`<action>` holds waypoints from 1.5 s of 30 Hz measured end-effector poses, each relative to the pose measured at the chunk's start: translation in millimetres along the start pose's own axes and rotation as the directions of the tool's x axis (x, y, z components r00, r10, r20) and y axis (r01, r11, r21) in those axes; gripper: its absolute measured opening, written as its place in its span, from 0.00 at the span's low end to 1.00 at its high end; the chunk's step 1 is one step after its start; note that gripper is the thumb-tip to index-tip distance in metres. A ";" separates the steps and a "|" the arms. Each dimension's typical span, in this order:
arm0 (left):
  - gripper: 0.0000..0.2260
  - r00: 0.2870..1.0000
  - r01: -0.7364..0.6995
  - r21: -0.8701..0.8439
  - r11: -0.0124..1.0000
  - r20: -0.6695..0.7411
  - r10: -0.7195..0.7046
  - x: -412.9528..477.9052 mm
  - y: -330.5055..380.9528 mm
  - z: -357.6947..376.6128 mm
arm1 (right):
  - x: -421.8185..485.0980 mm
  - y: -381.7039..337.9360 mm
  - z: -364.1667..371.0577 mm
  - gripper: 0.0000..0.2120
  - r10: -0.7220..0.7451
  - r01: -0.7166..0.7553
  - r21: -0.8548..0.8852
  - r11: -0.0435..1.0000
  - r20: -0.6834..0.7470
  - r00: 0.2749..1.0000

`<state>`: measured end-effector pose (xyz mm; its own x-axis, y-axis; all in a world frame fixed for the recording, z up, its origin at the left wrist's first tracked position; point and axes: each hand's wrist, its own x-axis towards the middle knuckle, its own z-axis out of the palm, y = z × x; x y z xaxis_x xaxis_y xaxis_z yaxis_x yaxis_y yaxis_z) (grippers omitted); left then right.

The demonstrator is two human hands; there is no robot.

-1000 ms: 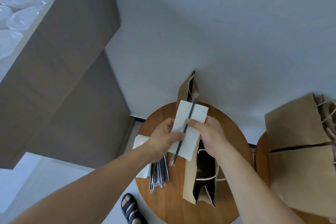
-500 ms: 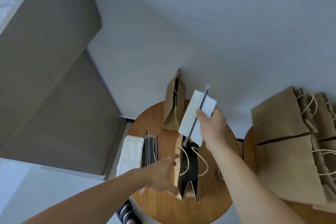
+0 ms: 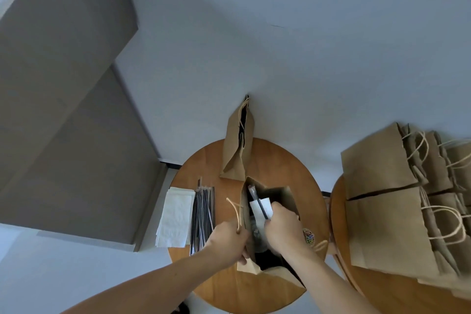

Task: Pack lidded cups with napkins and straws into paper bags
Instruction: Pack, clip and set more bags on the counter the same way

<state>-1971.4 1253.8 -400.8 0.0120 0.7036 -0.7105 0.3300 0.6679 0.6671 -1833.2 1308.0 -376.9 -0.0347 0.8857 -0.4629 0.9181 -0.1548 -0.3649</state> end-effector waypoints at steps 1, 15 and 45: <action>0.11 1.000 0.001 0.007 1.000 0.009 -0.001 -1.1 -1.3 0.3 | -0.1 2.9 6.4 0.05 0.006 -0.005 -0.016 1.000 0.026 1.000; 0.09 0.999 -0.040 0.200 0.979 -0.003 0.041 -1.6 -7.9 -11.6 | 63.3 6.9 66.1 0.05 0.138 -0.136 -0.024 0.990 0.148 0.979; 0.43 0.982 -0.190 0.232 0.954 0.057 0.182 -18.8 6.4 35.0 | -10.4 38.1 -24.2 0.26 0.000 -0.268 0.658 0.704 0.376 0.926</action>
<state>-1936.4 1236.3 -391.1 0.1258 0.7982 -0.5891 0.5315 0.4472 0.7194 -1788.3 1303.4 -366.4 -0.1805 0.6557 -0.7331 0.3958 -0.6339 -0.6644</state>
